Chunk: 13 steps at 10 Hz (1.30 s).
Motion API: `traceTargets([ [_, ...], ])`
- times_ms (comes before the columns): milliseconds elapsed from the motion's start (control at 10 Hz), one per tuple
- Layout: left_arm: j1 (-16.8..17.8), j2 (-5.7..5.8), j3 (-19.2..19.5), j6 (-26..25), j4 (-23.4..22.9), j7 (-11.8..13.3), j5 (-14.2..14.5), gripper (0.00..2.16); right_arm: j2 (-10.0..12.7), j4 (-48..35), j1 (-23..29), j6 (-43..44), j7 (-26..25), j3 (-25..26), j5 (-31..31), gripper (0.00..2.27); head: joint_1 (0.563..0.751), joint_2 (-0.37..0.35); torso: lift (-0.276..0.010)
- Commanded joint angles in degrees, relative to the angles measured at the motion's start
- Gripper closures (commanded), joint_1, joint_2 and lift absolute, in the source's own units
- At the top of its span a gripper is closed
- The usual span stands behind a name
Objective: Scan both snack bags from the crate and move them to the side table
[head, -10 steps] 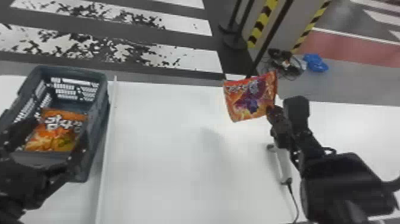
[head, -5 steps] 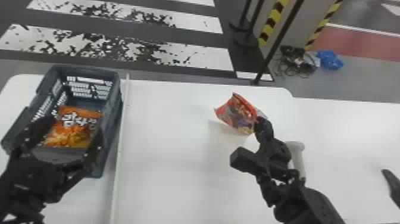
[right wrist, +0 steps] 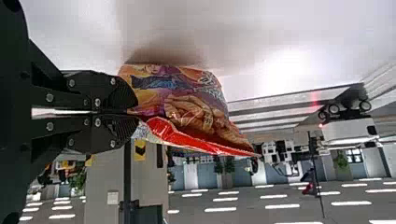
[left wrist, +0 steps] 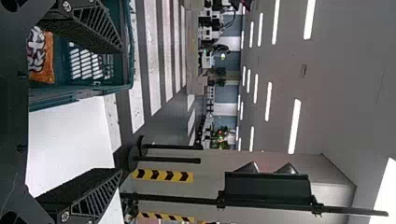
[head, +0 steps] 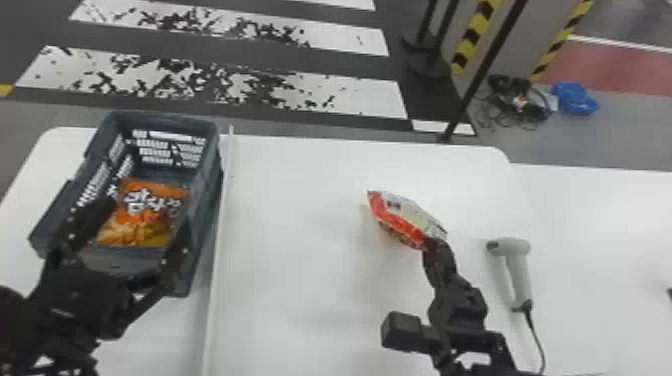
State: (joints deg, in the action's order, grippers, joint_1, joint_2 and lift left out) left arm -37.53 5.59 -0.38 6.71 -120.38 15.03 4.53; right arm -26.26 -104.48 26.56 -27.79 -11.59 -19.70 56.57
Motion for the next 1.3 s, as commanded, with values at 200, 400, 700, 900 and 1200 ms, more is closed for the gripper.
traceTargets([
  [200, 0.0, 0.03, 0.0, 0.2, 0.3, 0.1, 0.1, 0.10, -0.6, -6.9, 4.6, 1.8, 4.0, 1.8, -7.7, 0.03, 0.695, -0.141, -0.075],
  [400, 0.0, 0.12, 0.1, 0.5, 0.9, 0.1, 0.4, 0.10, -0.5, -11.1, 5.5, 1.6, 12.4, 6.3, -18.5, 0.04, 0.695, -0.134, -0.075],
  [700, 0.0, 0.21, 0.2, 0.9, 1.0, 0.3, 0.5, 0.10, 1.0, -15.9, 5.3, -4.2, 27.9, 19.7, -41.3, 0.04, 0.695, -0.154, -0.075],
  [900, 0.0, 0.12, 0.2, 1.2, 0.9, 0.4, 0.6, 0.10, 4.2, -16.7, 4.1, -7.2, 33.4, 28.5, -52.4, 0.28, 0.695, -0.191, -0.075],
  [1200, 0.0, 0.12, 0.2, 1.2, 0.9, 0.4, 0.7, 0.10, 7.4, -16.7, 1.5, -12.4, 35.1, 33.4, -61.2, 2.25, 0.695, -0.227, -0.075],
])
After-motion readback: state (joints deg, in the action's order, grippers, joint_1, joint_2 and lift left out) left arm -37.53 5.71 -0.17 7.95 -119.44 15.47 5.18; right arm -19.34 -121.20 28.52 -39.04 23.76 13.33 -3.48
